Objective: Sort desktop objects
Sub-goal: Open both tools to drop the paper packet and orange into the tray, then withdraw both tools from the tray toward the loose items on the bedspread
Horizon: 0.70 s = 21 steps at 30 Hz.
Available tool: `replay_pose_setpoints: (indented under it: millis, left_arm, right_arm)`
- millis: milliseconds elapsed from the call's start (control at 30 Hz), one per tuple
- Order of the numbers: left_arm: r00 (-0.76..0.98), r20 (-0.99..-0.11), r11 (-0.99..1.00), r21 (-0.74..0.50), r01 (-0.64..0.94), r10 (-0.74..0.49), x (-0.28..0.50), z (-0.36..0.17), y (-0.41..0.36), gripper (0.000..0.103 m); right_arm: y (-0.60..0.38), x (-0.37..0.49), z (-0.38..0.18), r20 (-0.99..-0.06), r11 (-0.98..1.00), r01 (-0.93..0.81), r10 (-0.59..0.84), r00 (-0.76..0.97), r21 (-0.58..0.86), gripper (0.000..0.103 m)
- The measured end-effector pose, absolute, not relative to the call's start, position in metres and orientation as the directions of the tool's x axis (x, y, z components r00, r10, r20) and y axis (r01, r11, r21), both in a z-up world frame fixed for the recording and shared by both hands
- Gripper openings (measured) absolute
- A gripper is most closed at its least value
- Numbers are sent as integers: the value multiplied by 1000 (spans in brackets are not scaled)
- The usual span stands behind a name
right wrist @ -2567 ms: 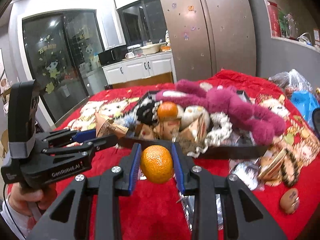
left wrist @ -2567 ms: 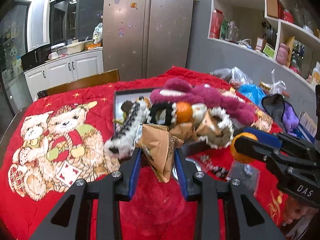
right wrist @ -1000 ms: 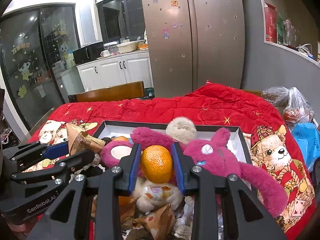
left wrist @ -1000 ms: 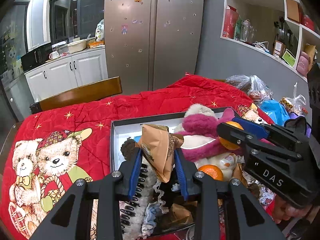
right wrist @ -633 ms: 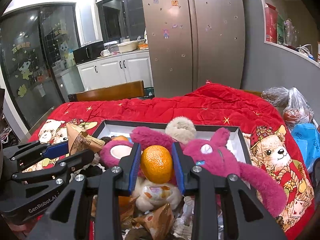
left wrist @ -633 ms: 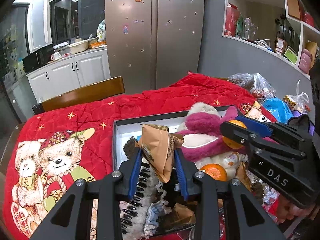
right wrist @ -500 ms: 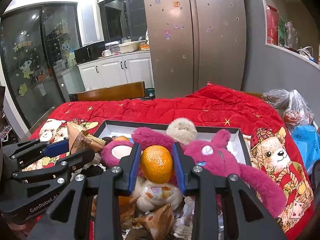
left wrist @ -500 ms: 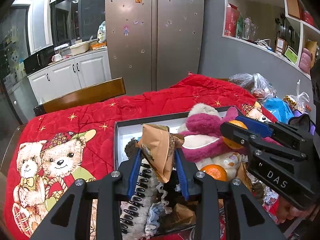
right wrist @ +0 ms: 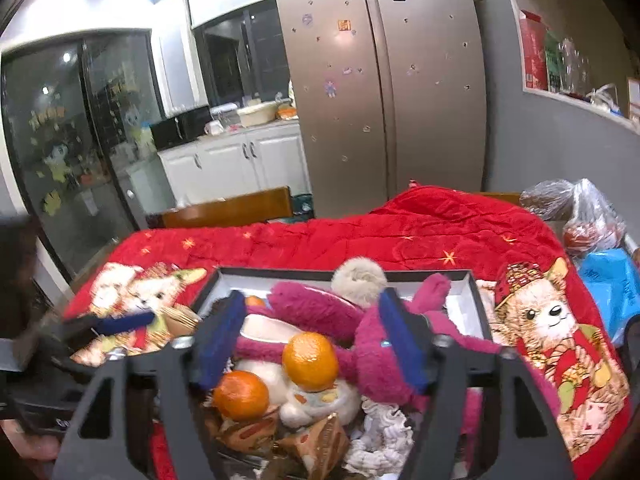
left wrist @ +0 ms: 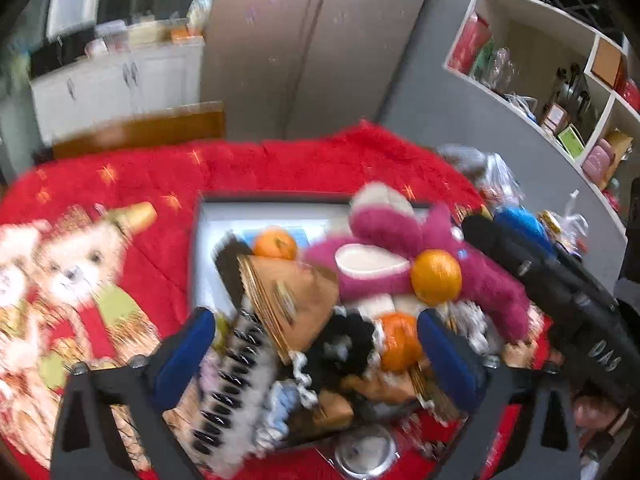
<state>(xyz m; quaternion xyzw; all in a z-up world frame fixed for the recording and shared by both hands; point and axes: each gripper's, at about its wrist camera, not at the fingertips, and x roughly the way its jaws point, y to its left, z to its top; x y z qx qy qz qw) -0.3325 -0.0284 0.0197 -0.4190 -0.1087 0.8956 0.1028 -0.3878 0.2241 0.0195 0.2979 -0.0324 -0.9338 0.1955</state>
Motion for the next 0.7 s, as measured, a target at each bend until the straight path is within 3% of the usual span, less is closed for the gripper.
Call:
replay_pose_setpoints:
  millis: [167, 500, 700]
  left_arm:
    - [-685, -709, -985, -158, -75, 166, -327, 24, -18, 103]
    - [-693, -707, -989, -135, -62, 140, -328, 23, -17, 103]
    - [-702, -700, -990, -130, -57, 132, -326, 25, -20, 103]
  right_arm:
    - [222, -385, 24, -540, -922, 351, -380, -751, 161, 85]
    - [218, -386, 21, -557, -926, 344, -369, -744, 153, 92]
    - [220, -388, 21, -562, -926, 336, -371, -739, 169, 103]
